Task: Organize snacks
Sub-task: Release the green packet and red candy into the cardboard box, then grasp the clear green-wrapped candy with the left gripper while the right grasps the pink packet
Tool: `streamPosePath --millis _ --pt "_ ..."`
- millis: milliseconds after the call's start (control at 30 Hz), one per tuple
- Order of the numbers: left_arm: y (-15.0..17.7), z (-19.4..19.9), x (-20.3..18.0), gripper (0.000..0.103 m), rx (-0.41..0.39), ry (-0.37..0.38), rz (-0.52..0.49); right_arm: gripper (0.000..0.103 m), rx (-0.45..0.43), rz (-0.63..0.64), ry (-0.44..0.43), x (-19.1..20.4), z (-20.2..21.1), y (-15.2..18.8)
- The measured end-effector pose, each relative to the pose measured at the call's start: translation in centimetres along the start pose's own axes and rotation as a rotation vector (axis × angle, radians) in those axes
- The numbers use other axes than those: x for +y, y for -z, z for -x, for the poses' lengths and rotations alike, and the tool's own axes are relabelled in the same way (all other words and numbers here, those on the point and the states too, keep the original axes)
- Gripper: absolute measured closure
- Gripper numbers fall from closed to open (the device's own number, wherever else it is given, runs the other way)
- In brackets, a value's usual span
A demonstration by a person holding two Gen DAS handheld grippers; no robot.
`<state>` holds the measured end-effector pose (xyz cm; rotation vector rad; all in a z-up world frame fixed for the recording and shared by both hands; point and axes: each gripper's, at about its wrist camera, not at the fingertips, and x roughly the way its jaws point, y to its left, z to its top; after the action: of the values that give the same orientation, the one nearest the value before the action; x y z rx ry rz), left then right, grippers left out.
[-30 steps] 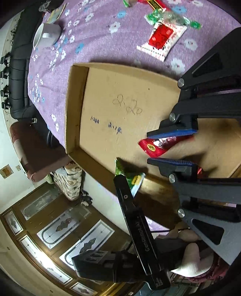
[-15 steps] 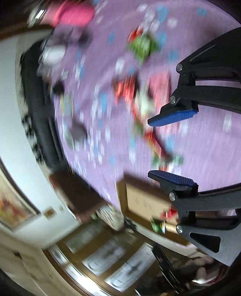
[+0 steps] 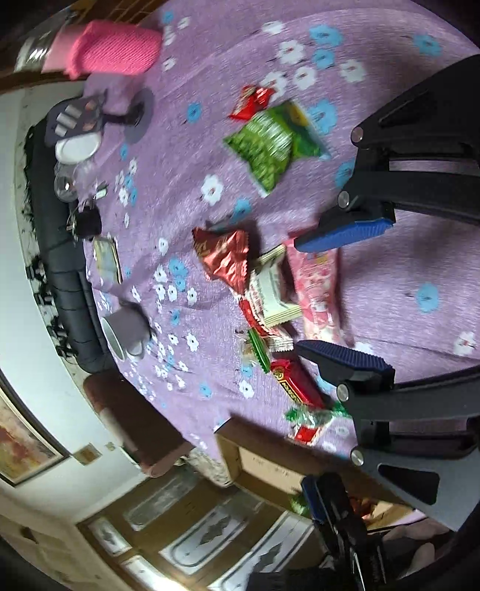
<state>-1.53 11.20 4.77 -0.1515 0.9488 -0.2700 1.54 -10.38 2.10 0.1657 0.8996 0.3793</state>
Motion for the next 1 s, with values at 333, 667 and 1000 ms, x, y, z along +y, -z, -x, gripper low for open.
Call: streamPosePath --millis 333,667,1000 --pt "0.4 -3.8 -2.6 0.081 0.105 -0.077 -0.159 0.052 0.147 0.101 -0.082 0.9 -1.6 0.3" --pt "1.7 -3.5 -4.2 0.08 0.11 -0.035 -0.195 0.045 0.154 0.226 -0.103 1.7 1.0 2.5" --pt "2.4 -3.3 -4.0 0.082 0.08 -0.032 -0.179 0.035 0.162 0.476 -0.075 4.0 -0.8 3.7"
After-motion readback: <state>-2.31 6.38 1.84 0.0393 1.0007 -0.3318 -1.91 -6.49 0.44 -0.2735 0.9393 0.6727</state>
